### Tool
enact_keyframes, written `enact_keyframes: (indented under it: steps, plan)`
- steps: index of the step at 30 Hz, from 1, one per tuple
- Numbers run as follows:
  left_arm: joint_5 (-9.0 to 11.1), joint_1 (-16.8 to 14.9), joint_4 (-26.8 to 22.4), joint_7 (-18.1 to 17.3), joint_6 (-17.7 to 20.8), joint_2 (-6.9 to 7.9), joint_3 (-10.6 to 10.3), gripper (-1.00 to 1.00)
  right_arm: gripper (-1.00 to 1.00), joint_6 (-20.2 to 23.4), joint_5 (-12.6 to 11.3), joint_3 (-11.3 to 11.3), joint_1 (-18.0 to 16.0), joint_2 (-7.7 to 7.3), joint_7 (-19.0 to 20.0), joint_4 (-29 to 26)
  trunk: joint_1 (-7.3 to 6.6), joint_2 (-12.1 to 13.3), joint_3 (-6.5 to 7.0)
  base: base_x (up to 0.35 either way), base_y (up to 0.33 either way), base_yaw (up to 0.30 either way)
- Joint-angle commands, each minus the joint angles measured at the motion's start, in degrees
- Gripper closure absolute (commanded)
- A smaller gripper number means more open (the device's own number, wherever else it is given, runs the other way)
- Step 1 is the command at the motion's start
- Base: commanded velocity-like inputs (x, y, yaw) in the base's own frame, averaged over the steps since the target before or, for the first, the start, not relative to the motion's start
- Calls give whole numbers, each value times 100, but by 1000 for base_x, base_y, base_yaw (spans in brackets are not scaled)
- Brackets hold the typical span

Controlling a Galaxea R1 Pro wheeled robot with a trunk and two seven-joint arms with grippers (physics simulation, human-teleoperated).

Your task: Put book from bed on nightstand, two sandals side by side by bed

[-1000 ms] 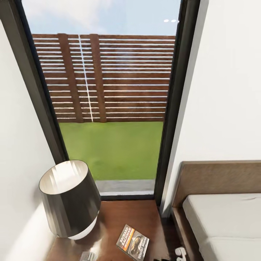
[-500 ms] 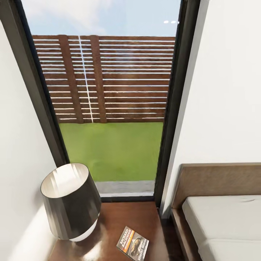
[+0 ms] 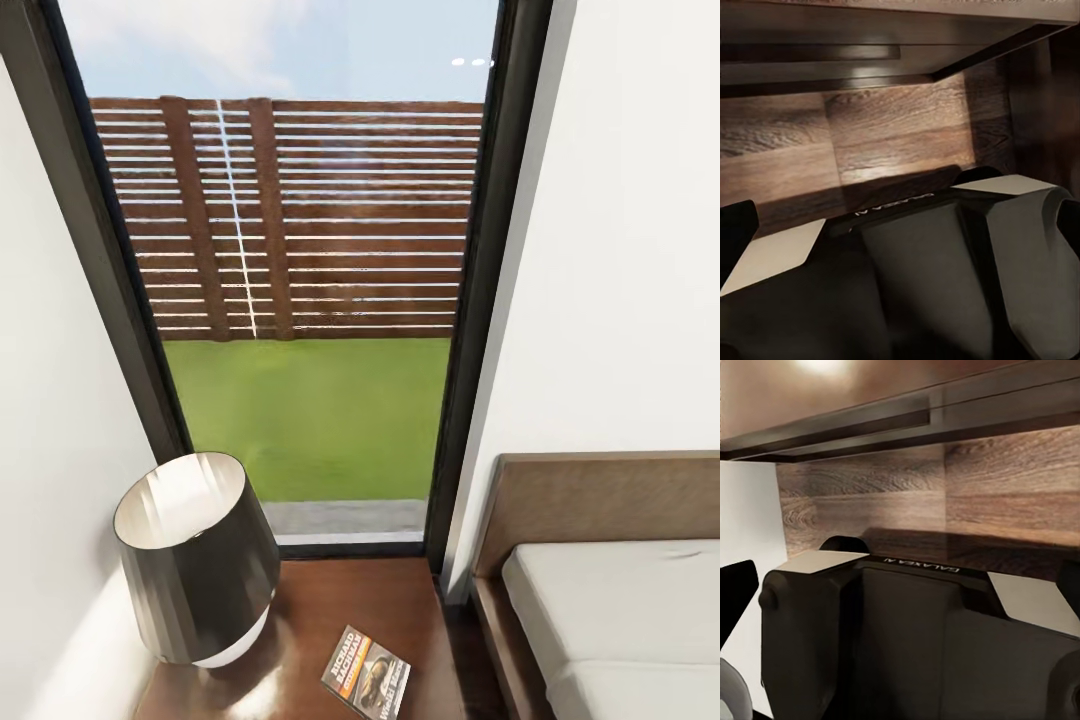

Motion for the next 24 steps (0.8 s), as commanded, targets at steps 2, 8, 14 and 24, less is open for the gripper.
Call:
enact_keyframes:
  steps: [2, 8, 14, 24]
  plan:
    - [44, -4, 5, -20, -13, 1, -18, -100, -100, -11, 59, -50, -7, 4, 8, 16, 0, -3, -6, 0, 0, 0]
    - [65, -6, 8, -17, -17, 1, -7, -100, -100, -19, 53, -50, -7, 8, 7, 16, 0, -3, -6, 0, 0, 0]
    - [75, -5, 12, -11, -18, 1, -2, -100, -100, -44, 50, -50, -7, 10, 6, 20, 0, -3, -6, 0, 0, 0]
    - [68, -4, 27, -10, -13, 1, -8, -100, -100, -52, 57, -50, -7, 58, 1, 11, 0, -3, -6, 0, 0, 0]
